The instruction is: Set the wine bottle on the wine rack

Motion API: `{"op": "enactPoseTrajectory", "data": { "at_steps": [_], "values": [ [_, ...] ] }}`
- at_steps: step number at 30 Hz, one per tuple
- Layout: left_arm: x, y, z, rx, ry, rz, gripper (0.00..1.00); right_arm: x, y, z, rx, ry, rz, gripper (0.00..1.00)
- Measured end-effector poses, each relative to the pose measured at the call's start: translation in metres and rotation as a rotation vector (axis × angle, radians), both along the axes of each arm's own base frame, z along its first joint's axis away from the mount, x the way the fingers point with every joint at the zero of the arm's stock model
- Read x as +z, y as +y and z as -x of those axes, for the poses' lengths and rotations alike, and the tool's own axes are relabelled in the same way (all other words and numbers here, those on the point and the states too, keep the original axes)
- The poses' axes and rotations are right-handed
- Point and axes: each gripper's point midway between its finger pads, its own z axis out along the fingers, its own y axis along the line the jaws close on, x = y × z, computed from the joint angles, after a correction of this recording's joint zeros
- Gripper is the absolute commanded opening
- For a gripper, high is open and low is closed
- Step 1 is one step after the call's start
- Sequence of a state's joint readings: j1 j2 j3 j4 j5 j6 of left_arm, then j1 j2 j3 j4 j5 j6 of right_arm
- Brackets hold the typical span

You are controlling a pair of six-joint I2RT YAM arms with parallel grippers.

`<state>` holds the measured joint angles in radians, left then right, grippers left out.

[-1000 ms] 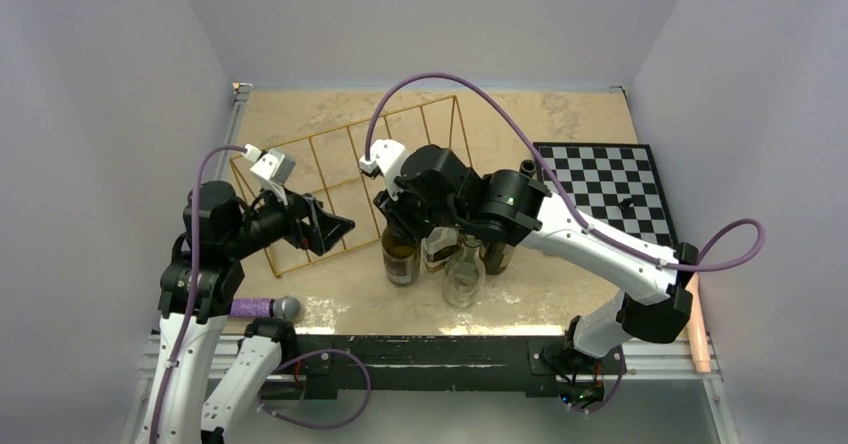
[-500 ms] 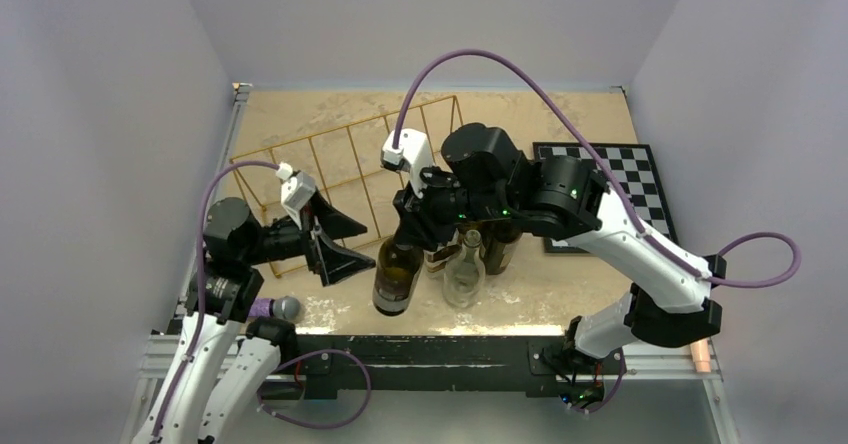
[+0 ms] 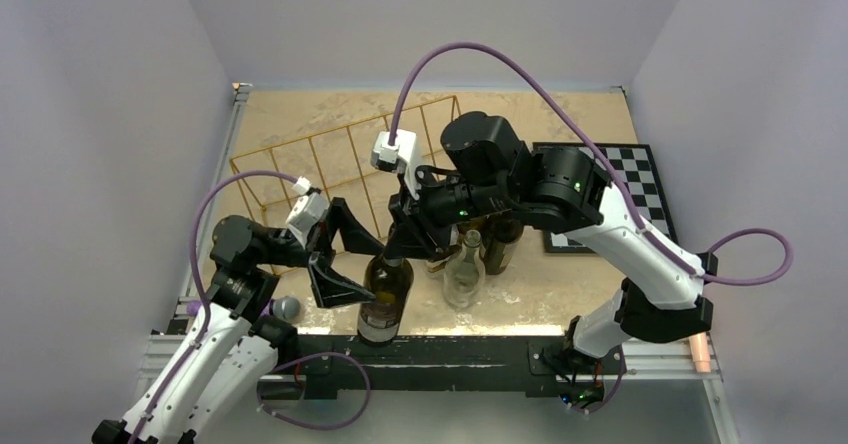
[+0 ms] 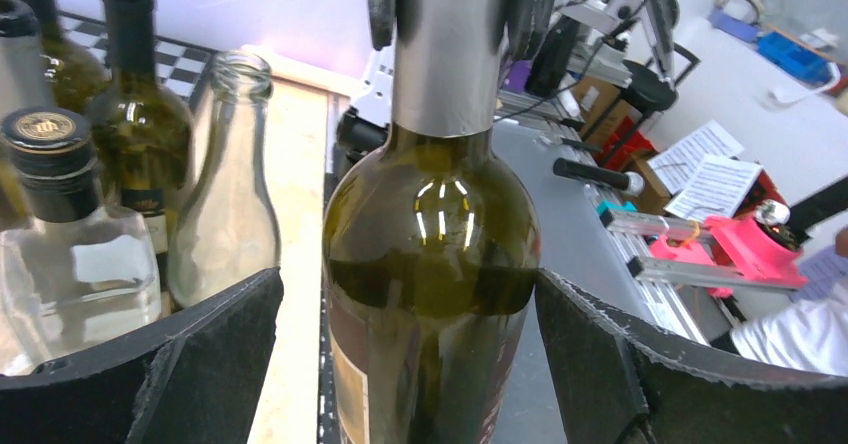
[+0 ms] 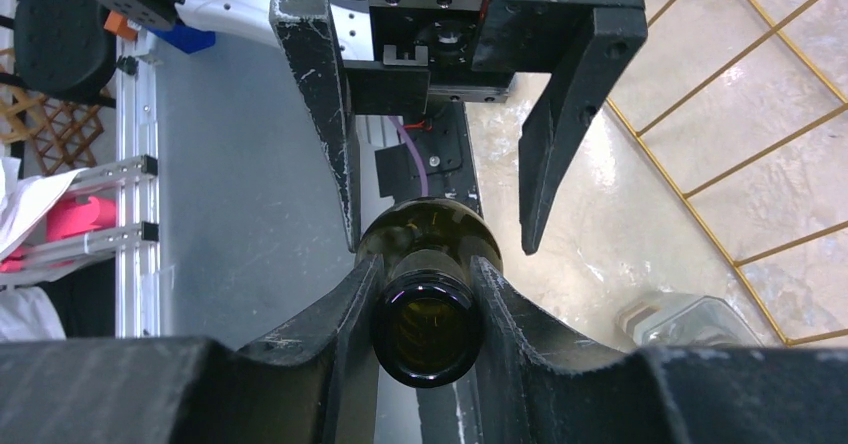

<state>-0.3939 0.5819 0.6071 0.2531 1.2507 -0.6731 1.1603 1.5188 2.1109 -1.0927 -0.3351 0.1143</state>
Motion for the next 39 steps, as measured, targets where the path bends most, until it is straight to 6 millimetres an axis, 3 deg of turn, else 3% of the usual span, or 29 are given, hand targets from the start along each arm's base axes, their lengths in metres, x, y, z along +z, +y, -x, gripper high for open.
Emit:
{"op": "enactPoseTrajectory", "data": {
  "at_steps": [9,13,17,20,24,26,35,39],
  "values": [
    [-0.008,-0.004,0.011,-0.094,0.024,0.025,0.97,-0.009,0.017,-0.002,0.019,0.026,0.009,0.00],
    [-0.008,-0.006,0.008,-0.104,0.048,0.022,0.62,-0.008,0.020,-0.004,0.020,0.020,0.001,0.00],
    [-0.010,-0.007,0.007,-0.106,0.037,0.018,0.00,-0.009,0.021,-0.007,0.014,0.009,-0.001,0.00],
    [-0.012,-0.008,0.004,-0.096,0.037,-0.001,0.00,-0.011,0.023,-0.008,0.016,-0.002,-0.007,0.00],
    [-0.009,-0.010,-0.004,-0.046,0.023,-0.035,0.00,-0.007,0.022,-0.013,0.001,-0.033,-0.039,0.76],
    [-0.006,-0.011,-0.014,0.028,0.044,-0.057,0.00,-0.002,0.019,-0.017,-0.024,-0.058,-0.064,0.96],
    [-0.014,0.007,-0.053,0.379,0.040,-0.183,0.00,0.004,0.010,-0.048,-0.187,-0.186,-0.095,0.99],
    [-0.032,0.027,-0.074,0.578,0.084,-0.277,0.00,0.029,-0.006,-0.064,-0.301,-0.254,-0.152,0.99]
  ]
}}
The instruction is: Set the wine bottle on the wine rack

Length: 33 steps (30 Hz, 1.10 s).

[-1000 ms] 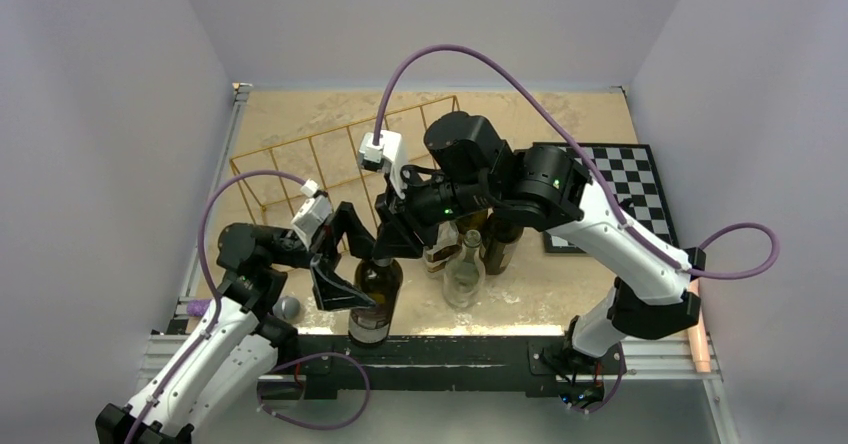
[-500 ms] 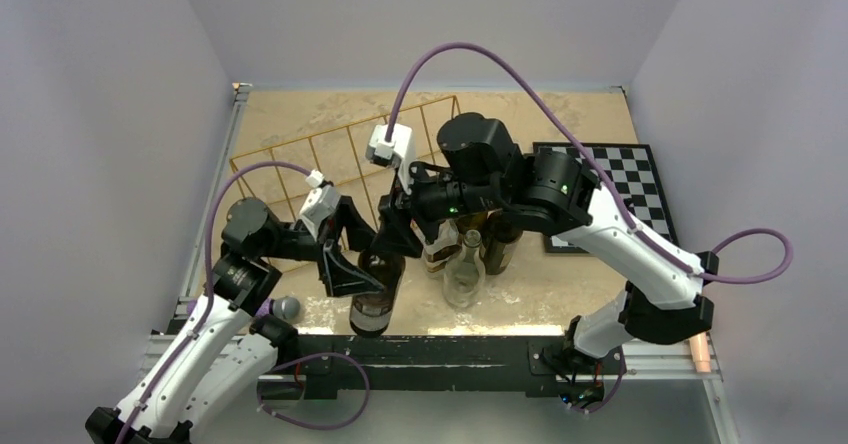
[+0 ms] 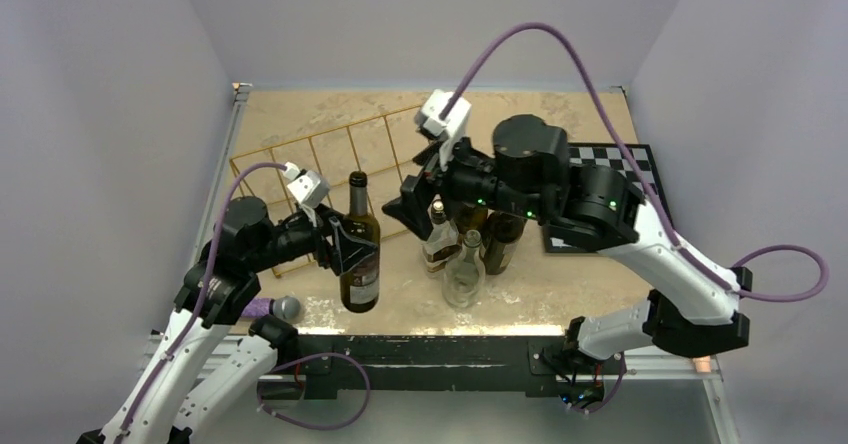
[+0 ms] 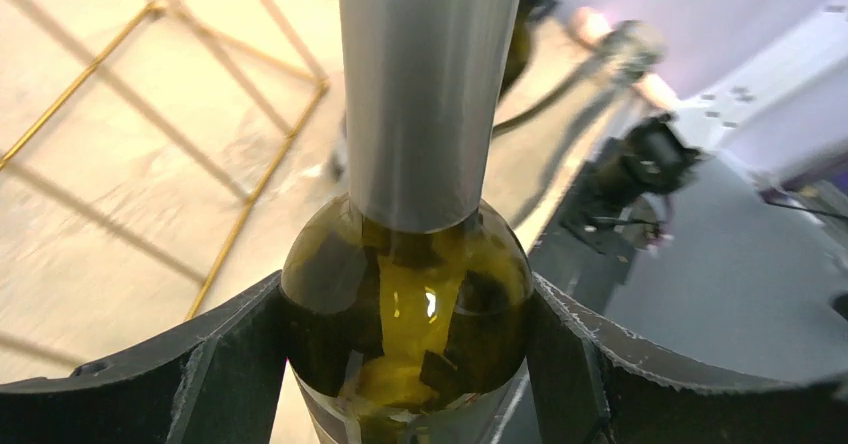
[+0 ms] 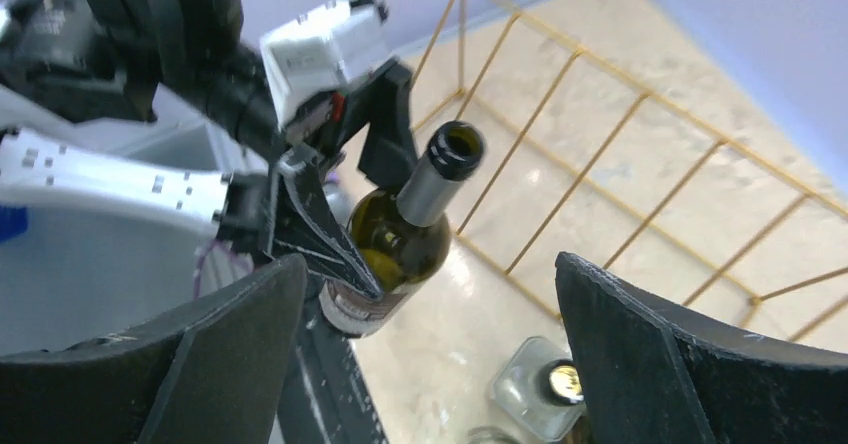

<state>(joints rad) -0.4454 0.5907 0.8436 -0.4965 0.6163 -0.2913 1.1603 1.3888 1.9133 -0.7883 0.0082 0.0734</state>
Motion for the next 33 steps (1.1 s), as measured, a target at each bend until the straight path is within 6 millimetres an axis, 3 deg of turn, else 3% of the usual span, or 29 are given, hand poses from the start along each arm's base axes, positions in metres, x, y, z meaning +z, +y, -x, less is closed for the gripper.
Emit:
{"op": "enactPoseTrajectory", "data": {
  "at_steps": [7,11,15,19,25,33],
  "values": [
    [-0.035,0.033,-0.025,0.246,0.073,-0.146,0.00,0.067,-0.050,-0.015,-0.180,-0.136,-0.180,0.99],
    [-0.049,0.062,-0.040,0.433,0.097,-0.226,0.00,0.080,-0.062,-0.015,-0.206,-0.158,-0.220,0.98],
    [-0.060,0.101,-0.056,0.680,0.118,-0.306,0.00,0.066,-0.061,-0.014,-0.206,-0.141,-0.199,0.98],
    [-0.067,0.141,-0.069,0.925,0.132,-0.384,0.00,0.034,-0.055,-0.015,-0.208,-0.092,-0.137,0.98],
    [-0.070,0.176,-0.085,1.137,0.151,-0.479,0.00,-0.006,-0.060,-0.011,-0.217,-0.028,-0.075,0.98],
    [-0.070,0.214,-0.100,1.326,0.194,-0.481,0.00,-0.013,-0.092,0.002,-0.241,-0.008,-0.131,0.98]
  ]
}}
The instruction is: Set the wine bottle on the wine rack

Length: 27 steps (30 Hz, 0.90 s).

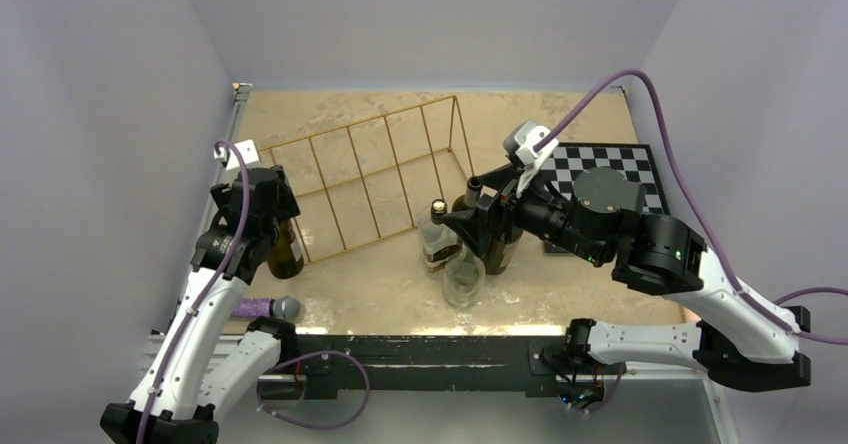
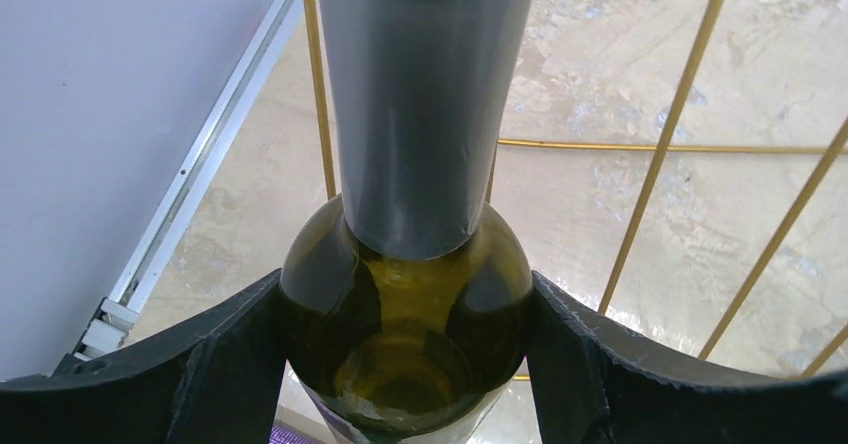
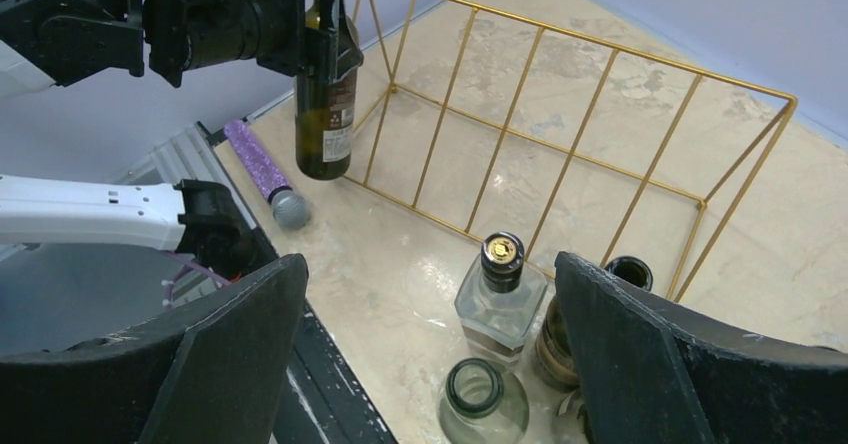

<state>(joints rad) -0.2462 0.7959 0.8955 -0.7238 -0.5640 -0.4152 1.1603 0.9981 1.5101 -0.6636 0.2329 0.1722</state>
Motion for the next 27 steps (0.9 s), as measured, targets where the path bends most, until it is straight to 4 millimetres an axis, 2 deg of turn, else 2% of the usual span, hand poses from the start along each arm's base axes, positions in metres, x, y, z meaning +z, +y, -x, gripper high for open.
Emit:
{"op": "enactPoseTrajectory", "data": {
  "at_steps": [5,18,27],
  "values": [
    [-0.004,0.004,-0.008,0.037,0.002,0.011,0.00,-0.005,-0.011,0.001,-0.024,0.002,-0.010,0.98],
    [-0.041,0.009,-0.020,0.103,0.049,-0.006,0.00,-0.017,-0.009,-0.003,-0.040,0.012,0.018,0.98],
    [-0.051,0.017,-0.029,0.143,0.072,-0.018,0.00,-0.018,-0.010,-0.002,-0.040,0.017,0.018,0.98]
  ]
}}
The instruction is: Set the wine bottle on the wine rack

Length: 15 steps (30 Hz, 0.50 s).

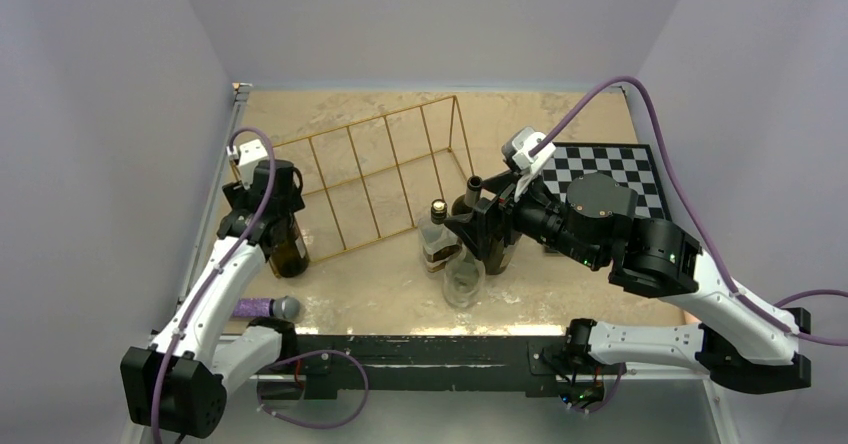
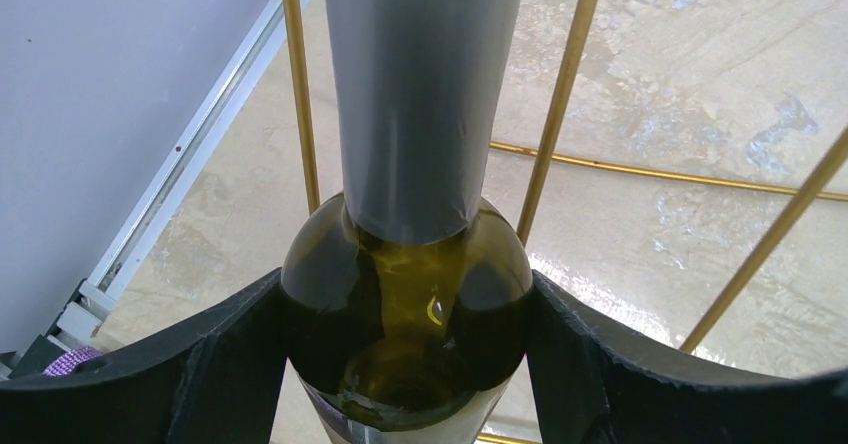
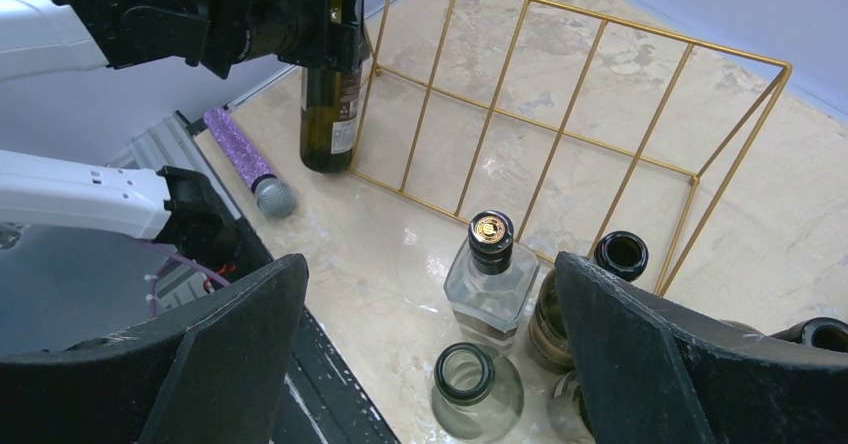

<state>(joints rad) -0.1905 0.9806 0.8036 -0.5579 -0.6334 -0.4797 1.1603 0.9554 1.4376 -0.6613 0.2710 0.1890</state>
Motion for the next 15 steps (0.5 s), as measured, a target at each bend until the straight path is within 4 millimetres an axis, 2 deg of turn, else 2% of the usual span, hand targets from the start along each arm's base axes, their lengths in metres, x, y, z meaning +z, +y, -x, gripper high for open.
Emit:
{"op": "enactPoseTrajectory", "data": {
  "at_steps": [4,8,13,15],
  "values": [
    [-0.004,0.006,-0.005,0.025,0.006,-0.002,0.00,-0.001,0.000,0.000,-0.001,0.007,0.000,0.98],
    [-0.006,0.009,-0.006,0.044,0.007,0.005,0.15,-0.001,0.000,0.001,-0.002,0.013,-0.004,0.98],
    [-0.010,0.010,-0.011,0.052,0.032,0.004,0.17,-0.002,0.000,0.001,-0.003,0.020,-0.005,0.98],
    [-0.011,0.010,-0.013,0.055,0.042,0.002,0.24,-0.002,0.000,0.001,-0.003,0.022,-0.006,0.98]
  ]
}}
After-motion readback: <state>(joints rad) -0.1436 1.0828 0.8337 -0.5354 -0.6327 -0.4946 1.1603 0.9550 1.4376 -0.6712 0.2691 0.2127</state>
